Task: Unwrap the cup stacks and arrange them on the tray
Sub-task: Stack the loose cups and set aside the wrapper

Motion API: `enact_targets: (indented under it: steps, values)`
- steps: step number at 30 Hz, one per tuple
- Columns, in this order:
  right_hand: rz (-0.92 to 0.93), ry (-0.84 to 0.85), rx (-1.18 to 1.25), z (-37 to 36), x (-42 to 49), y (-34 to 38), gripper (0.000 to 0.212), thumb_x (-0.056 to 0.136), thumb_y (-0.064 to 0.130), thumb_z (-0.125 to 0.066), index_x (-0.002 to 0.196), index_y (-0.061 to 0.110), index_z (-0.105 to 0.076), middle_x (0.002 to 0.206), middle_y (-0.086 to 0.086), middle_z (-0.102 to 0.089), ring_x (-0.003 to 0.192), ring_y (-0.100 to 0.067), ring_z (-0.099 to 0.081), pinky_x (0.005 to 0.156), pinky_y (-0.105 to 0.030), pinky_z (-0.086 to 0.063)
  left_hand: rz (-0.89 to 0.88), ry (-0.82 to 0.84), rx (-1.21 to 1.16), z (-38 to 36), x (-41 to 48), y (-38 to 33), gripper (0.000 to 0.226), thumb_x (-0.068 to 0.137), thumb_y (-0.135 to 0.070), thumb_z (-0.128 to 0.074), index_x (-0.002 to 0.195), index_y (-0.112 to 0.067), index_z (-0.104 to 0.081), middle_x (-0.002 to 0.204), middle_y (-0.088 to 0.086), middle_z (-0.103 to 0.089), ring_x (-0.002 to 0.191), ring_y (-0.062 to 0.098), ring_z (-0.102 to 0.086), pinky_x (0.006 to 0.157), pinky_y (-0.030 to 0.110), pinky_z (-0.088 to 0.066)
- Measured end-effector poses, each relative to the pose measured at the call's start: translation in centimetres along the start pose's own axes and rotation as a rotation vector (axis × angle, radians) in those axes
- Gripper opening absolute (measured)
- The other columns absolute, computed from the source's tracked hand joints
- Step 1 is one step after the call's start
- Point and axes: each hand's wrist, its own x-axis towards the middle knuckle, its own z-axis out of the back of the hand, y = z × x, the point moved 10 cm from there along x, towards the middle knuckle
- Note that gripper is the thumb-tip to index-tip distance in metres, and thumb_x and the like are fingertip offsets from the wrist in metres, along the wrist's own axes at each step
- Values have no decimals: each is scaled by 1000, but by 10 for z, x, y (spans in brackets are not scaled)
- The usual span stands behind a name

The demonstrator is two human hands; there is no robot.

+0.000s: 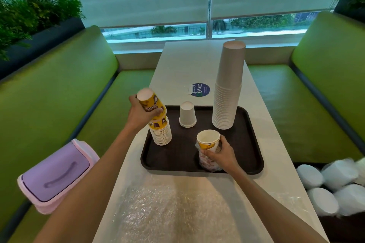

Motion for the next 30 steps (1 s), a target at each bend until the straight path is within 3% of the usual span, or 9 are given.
enact_targets:
  steps: [4, 7, 9, 11, 14, 21, 26, 30]
  values:
    - [3, -6, -3, 0, 0, 0, 79, 74, 22, -82, 139, 14, -39, 137, -4, -51, 125, -19, -48, 100, -30, -41, -43, -63, 31, -1, -10, -7, 82, 80, -26, -75, 139, -8, -21, 150, 17, -30, 135, 29, -36, 101, 32, -32]
    - [14, -11, -17, -1, 1, 0, 77, 74, 22, -82, 139, 14, -40, 135, -4, -53, 124, -19, -50, 101, -32, -43, -258, -251, 12, 10, -25, -40, 70, 81, -18, -72, 137, -7, -32, 142, 12, -40, 130, 22, -40, 97, 21, -29]
    - [22, -13, -17, -1, 1, 1, 76, 74, 23, -82, 138, 15, -41, 133, -3, -55, 122, -19, -51, 102, -34, -44, -440, -297, -8, 6, -37, -66, 57, 82, -14, -69, 131, -4, -42, 130, 11, -50, 119, 19, -47, 96, 24, -36]
    - [22, -13, -6, -1, 2, 1, 74, 74, 23, -82, 137, 16, -43, 131, -1, -56, 120, -17, -53, 101, -33, -45, -558, -207, -31, -13, -44, -84, 46, 80, -16, -65, 123, -6, -50, 117, 8, -55, 106, 15, -53, 89, 28, -45]
    - [35, -6, 1, -2, 1, 2, 70, 72, 22, -84, 131, 19, -47, 123, 3, -59, 114, -14, -55, 97, -30, -46, -553, 75, 4, -64, -50, -87, 42, 81, -19, -67, 121, -11, -54, 114, 6, -59, 100, 17, -58, 85, 34, -52]
    - [22, 17, 3, 1, 0, -6, 70, 75, 25, -81, 136, 19, -47, 118, 7, -60, 112, -11, -56, 92, -23, -45, -250, 624, 282, -168, -67, -37, 71, 82, -31, -73, 142, -17, -38, 146, 4, -41, 134, 19, -39, 106, 32, -36]
    - [-35, 19, -7, 1, 2, -13, 70, 75, 21, -82, 135, 14, -48, 113, 6, -58, 108, -10, -55, 88, -18, -42, -197, 764, 436, -197, -72, -21, 84, 77, -39, -75, 146, -17, -33, 150, 5, -36, 136, 22, -36, 110, 38, -33]
    - [-58, 16, -21, 1, 3, -17, 72, 75, 22, -81, 137, 12, -46, 125, -3, -60, 111, -13, -56, 92, -22, -43, -204, 785, 505, -207, -71, -18, 81, 79, -37, -75, 146, -15, -35, 148, 6, -40, 134, 22, -38, 108, 36, -33]
